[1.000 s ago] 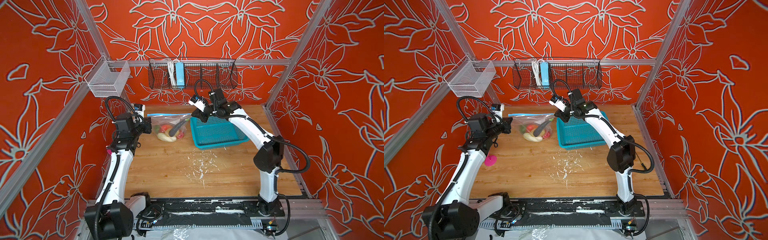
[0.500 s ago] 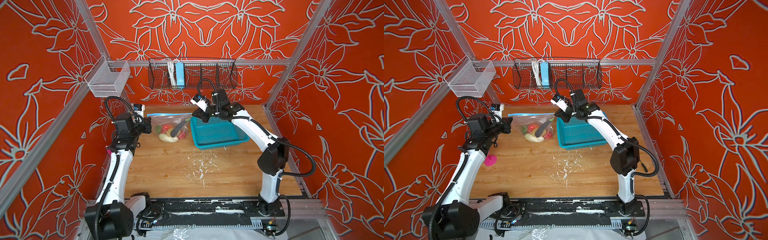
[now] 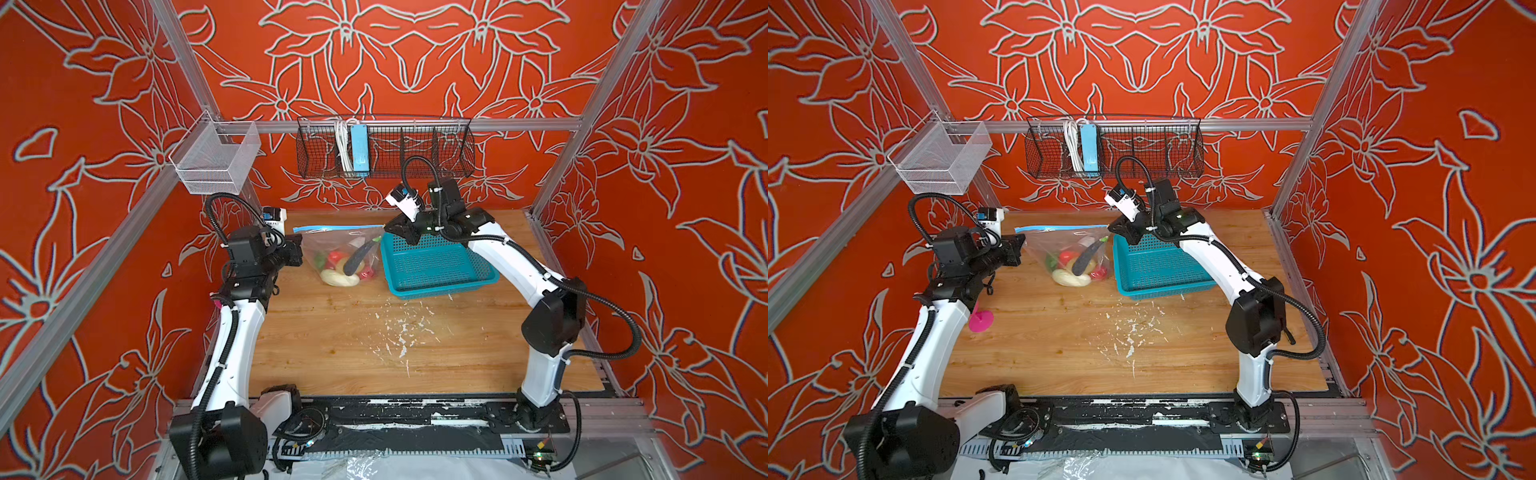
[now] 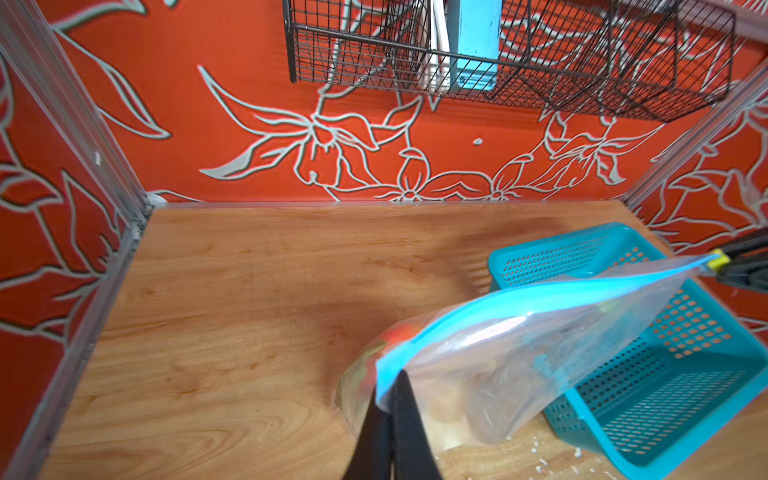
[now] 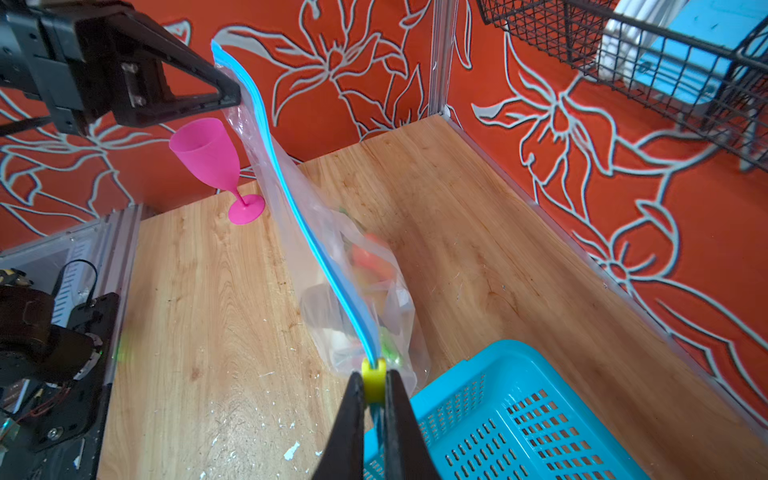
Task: Place the food in the zip-top bag and seal the zipper
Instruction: 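Lower the stretched bag flat onto the table with both grippers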
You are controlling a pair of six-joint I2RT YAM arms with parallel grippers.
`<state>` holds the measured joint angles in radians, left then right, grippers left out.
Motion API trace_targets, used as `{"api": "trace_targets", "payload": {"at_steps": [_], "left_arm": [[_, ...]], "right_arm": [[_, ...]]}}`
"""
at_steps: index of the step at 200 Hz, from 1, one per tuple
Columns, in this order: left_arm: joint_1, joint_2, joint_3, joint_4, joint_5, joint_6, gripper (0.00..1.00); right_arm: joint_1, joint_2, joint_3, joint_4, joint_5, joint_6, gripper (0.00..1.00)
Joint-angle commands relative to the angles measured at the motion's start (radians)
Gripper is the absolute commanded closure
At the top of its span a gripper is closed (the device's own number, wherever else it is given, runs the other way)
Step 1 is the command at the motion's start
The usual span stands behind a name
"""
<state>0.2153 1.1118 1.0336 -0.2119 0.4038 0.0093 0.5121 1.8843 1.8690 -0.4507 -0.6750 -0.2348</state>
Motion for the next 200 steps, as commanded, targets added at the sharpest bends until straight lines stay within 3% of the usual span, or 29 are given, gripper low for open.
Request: {"api": "trace_targets", "payload": {"at_steps": [1, 49, 116, 200], "left_arm": [[0.016, -0.028, 0.033, 0.039, -0.014, -0.077, 1.0], [0.017, -0.092, 0.013, 0.028, -0.054, -0.114, 1.0], [0.017, -0.183, -0.023, -0.017, -0.045, -0.147, 1.0], [0.017, -0.355, -0.075, -0.155, -0.06, -0.186, 1.0]], "right_arm": [[-0.02, -0.04, -0.013, 0.052, -0.029, 0.051, 1.0], [-0.004, -0.068, -0.023, 0.077, -0.074, 0.074, 1.0], [0.048, -0.132, -0.061, 0.051, -0.03, 0.052, 1.0], [0.14, -0.327, -0.303, 0.124, 0.078, 0.053, 1.0]]}}
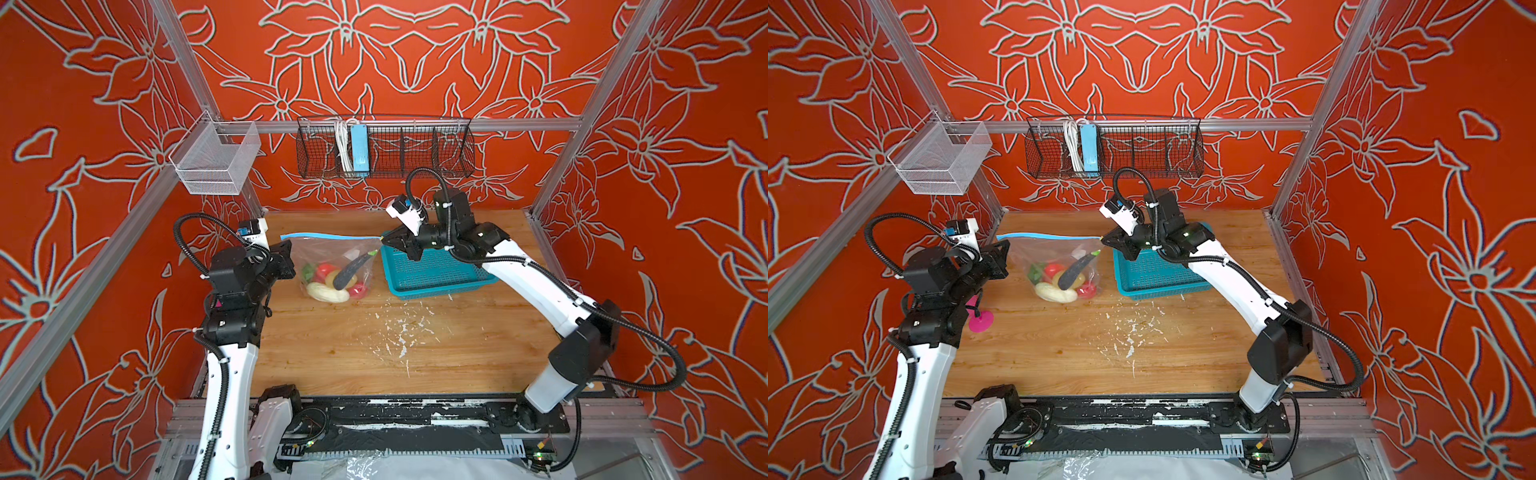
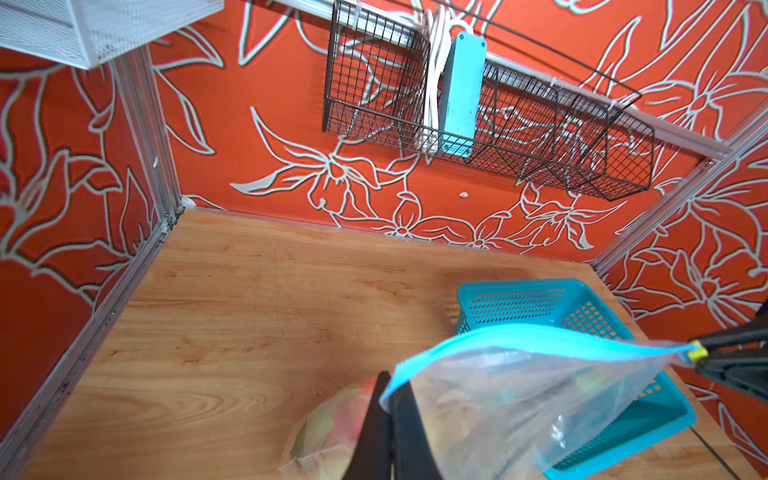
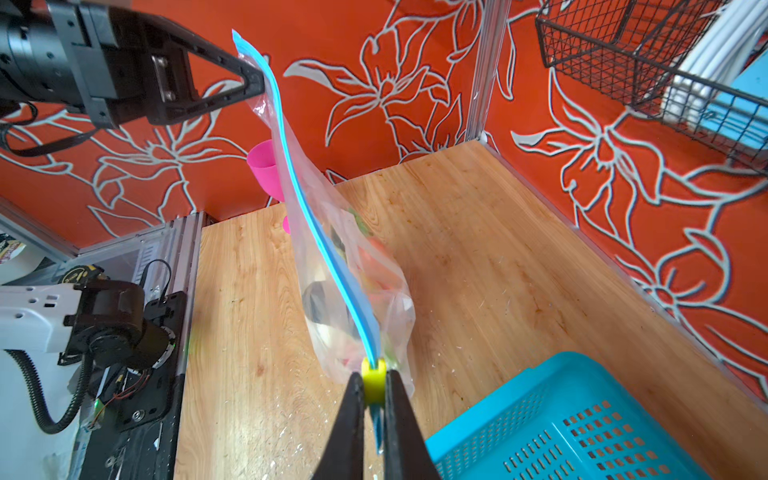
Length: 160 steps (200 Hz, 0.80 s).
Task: Place the food in the zip-top bag and seal the zipper
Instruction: 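Lower the stretched bag flat onto the table with both grippers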
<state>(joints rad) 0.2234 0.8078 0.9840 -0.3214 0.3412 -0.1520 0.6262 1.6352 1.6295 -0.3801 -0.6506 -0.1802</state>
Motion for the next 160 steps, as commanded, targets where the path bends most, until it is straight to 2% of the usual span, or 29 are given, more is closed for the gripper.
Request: {"api": "trace_targets", "payload": {"at_steps": [1, 24, 72, 107, 160], "left_arm": [[0.009, -0.054, -0.027, -0.047, 0.004, -0.027, 1.0], [0.009, -0.115, -0.077, -0.075, 0.04, -0.083, 1.0], [0.009, -0.228, -0.181, -0.077, 0.007, -0.212, 1.0], [0.01, -0.191, -0.187, -0.096, -0.05, -0.249, 1.0], [0.008, -0.056, -0.204, -0.001, -0.142, -0.265, 1.0]], "right_arm": [[0.027, -0.08, -0.067, 0.055, 0.056, -0.002, 1.0], [0.049, -0.141, -0.148, 0.09, 0.096, 0.019, 1.0], [0.071, -0.188, -0.214, 0.077, 0.159, 0.037, 1.0], [0.071, -0.152, -0.21, 0.077, 0.235, 0.052, 1.0], [0.072, -0.004, -0.123, 0.09, 0.296, 0.016, 1.0]]}}
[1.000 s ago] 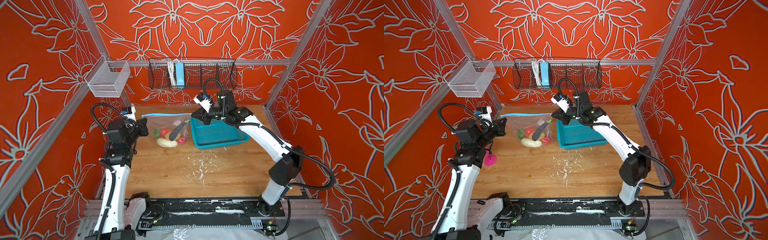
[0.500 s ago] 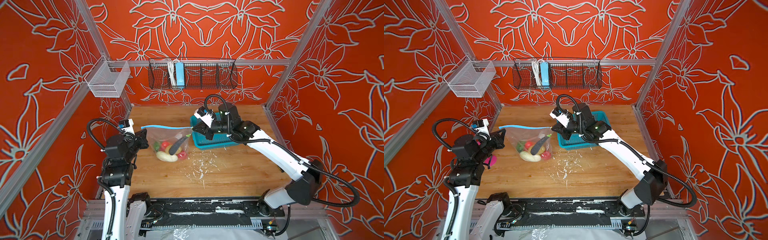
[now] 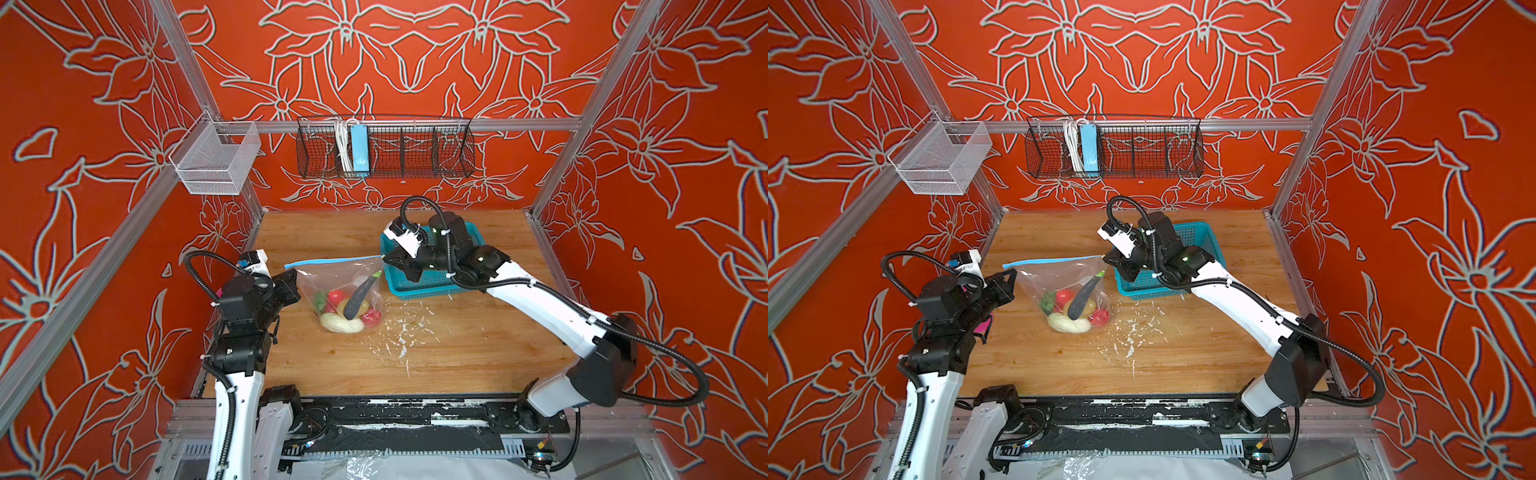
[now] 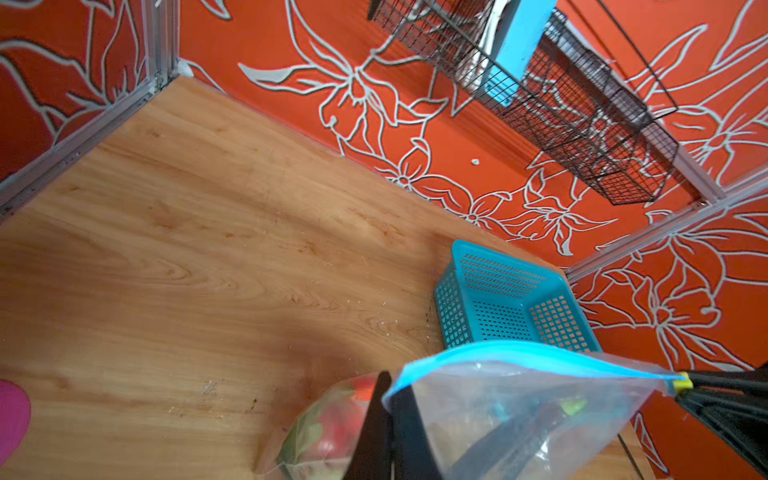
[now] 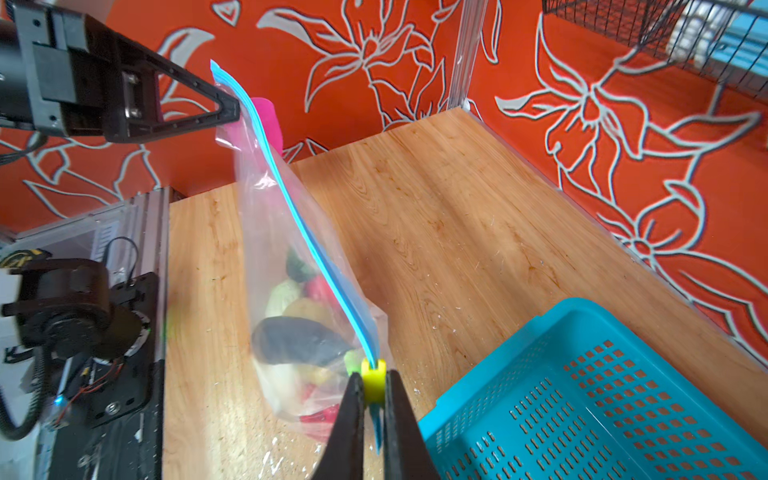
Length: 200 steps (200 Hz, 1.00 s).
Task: Place the food in the zip-top bag and seal the zipper
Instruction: 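Lower the stretched bag flat onto the table with both grippers, then open both grippers to release the bag's zipper edge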
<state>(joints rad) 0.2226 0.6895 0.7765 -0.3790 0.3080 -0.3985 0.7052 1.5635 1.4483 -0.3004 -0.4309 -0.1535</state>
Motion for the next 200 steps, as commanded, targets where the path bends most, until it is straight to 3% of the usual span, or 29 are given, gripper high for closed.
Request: {"api": "trace_targets", "payload": {"at_steps": [1, 42, 69, 120, 200], "left_arm": [[0.01, 0.065, 0.004, 0.059, -0.112, -0.018, 1.0], [0.01, 0.226, 0.078, 0.143, -0.164, -0.022, 1.0], [0.009, 0.388, 0.146, 0.189, -0.149, -0.025, 1.0], [0.009, 0.563, 0.168, 0.366, -0.202, -0.026, 1.0], [0.008, 0.903, 0.337, 0.481, -0.129, -0.032, 1.0]], "right_arm": [[-0.008, 0.071, 0.061, 0.011, 0.077, -0.012, 1.0], [-0.028, 0.242, 0.269, -0.074, 0.113, -0.051, 1.0], [-0.061, 0.333, 0.369, -0.072, 0.096, -0.042, 1.0], [-0.109, 0.529, 0.578, -0.105, 0.051, -0.041, 1.0], [-0.169, 0.78, 0.799, -0.01, 0.011, -0.012, 1.0]]}}
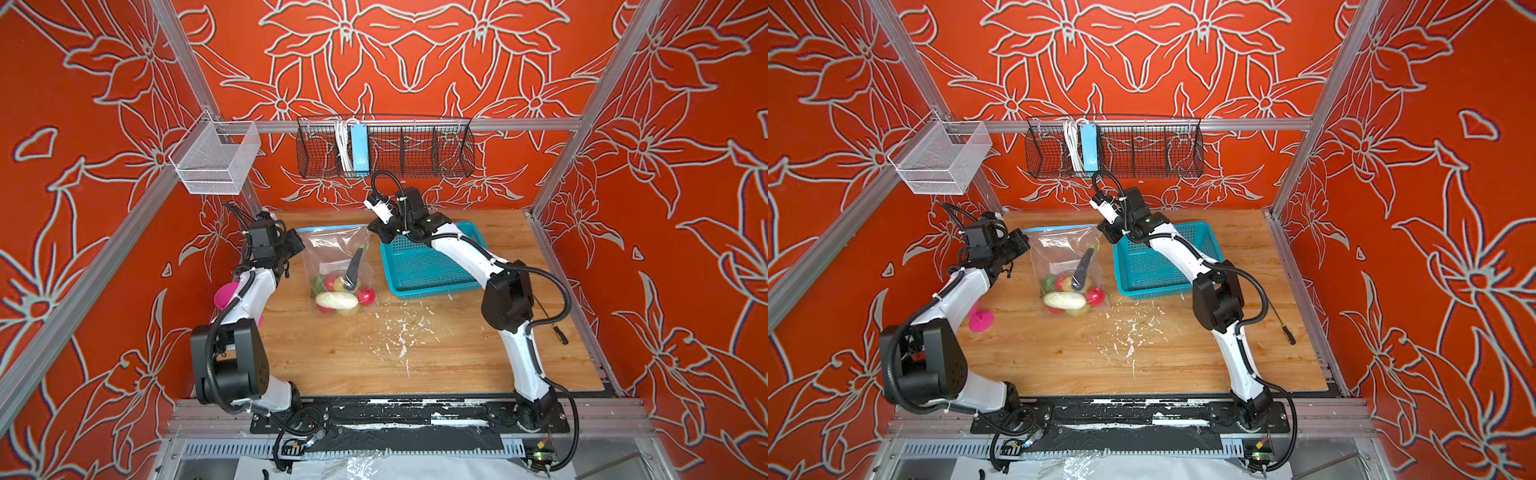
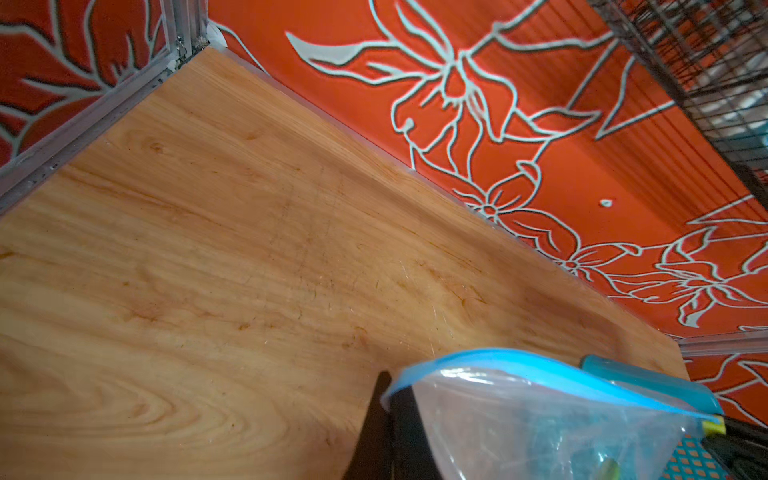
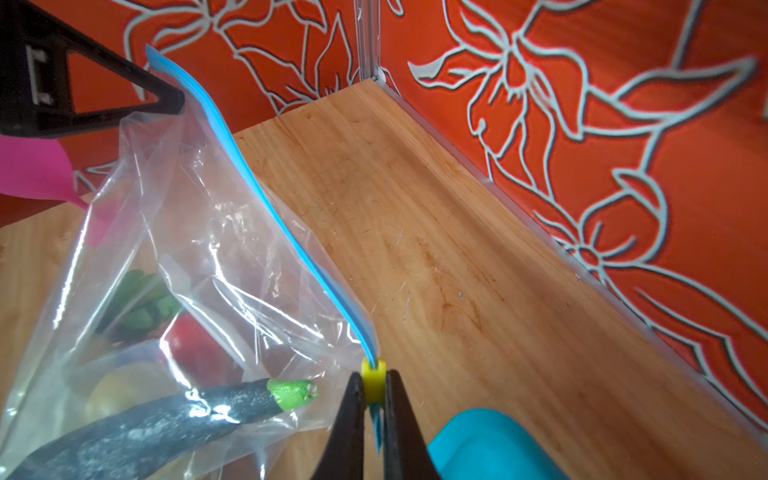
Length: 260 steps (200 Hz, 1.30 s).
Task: Place the food in the zip-top bag and seal the zipper
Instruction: 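Open both grippers to release the bag's zipper edge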
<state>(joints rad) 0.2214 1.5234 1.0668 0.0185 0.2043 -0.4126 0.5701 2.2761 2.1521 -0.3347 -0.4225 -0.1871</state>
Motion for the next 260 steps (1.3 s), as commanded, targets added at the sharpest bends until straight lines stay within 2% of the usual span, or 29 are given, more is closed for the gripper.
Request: {"api": "trace_targets", "payload": {"at_steps": [1, 64, 98, 107, 118, 121, 123, 127, 133, 141, 146, 169, 218, 260], "left_arm": [[0.009, 0.074, 0.05, 0.085, -0.024, -0.019, 1.0], [-0.025, 0.322, 0.214, 0.097, -0.018, -0.01, 1.0], [-0.037, 0.397, 0.277, 0.088, -0.043, 0.005, 0.86], [-0.04, 0.403, 0.276, 0.099, -0.047, 0.01, 0.85], [-0.043, 0.406, 0.273, 0.111, -0.063, 0.017, 0.81], [-0.045, 0.405, 0.272, 0.113, -0.066, 0.019, 0.78], [-0.045, 0.406, 0.271, 0.115, -0.069, 0.019, 0.66], [-0.046, 0.404, 0.269, 0.117, -0.076, 0.02, 0.52], [-0.048, 0.4, 0.264, 0.123, -0.086, 0.022, 0.36], [-0.05, 0.393, 0.256, 0.136, -0.095, 0.029, 0.2], [-0.051, 0.39, 0.253, 0.142, -0.096, 0.034, 0.01], [-0.056, 0.375, 0.249, 0.146, -0.101, 0.053, 0.03], [-0.075, 0.321, 0.239, 0.148, -0.095, 0.101, 0.03], [-0.081, 0.258, 0.178, 0.175, -0.071, 0.102, 0.03]], "right_arm": [[-0.035, 0.071, 0.1, 0.025, 0.001, 0.022, 1.0], [-0.064, 0.291, 0.307, 0.067, -0.031, 0.074, 1.0], [-0.07, 0.375, 0.394, 0.095, -0.043, 0.077, 1.0], [-0.072, 0.384, 0.4, 0.112, -0.05, 0.081, 0.85], [-0.072, 0.389, 0.401, 0.139, -0.056, 0.09, 0.81], [-0.072, 0.39, 0.401, 0.146, -0.057, 0.09, 0.79], [-0.072, 0.39, 0.401, 0.15, -0.059, 0.09, 0.78], [-0.073, 0.39, 0.401, 0.158, -0.06, 0.093, 0.74], [-0.073, 0.39, 0.401, 0.166, -0.06, 0.095, 0.66], [-0.074, 0.391, 0.402, 0.175, -0.061, 0.097, 0.57], [-0.074, 0.389, 0.402, 0.183, -0.065, 0.097, 0.52], [-0.075, 0.384, 0.401, 0.214, -0.062, 0.111, 0.28], [-0.075, 0.316, 0.352, 0.269, -0.064, 0.146, 0.03], [-0.073, 0.18, 0.207, 0.272, -0.024, 0.153, 0.02]]}}
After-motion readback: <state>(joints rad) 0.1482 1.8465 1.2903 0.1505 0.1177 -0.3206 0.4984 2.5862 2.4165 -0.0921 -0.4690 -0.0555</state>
